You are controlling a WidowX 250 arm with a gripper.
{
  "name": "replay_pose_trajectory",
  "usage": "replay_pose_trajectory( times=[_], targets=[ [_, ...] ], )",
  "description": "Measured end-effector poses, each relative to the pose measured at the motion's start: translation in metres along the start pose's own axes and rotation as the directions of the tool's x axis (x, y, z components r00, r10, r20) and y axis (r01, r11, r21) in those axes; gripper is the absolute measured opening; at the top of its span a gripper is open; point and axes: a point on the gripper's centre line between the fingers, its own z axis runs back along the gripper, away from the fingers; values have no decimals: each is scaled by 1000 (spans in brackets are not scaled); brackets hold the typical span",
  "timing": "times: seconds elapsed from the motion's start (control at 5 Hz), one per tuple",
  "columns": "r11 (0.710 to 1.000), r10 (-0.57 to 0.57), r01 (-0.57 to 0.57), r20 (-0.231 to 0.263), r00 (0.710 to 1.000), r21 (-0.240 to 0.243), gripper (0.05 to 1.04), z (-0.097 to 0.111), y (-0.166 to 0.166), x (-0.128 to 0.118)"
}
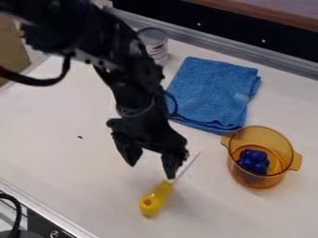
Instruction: Move the knife to the centre of the table
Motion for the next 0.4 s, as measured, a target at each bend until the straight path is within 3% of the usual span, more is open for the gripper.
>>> replay_pose_trajectory(
  times=[0.2, 0.4],
  targets=[
    [988, 70, -76, 54, 996, 133, 999, 6, 18, 15],
    [972, 134, -145, 73, 988, 185, 999, -1, 49, 34]
  ],
)
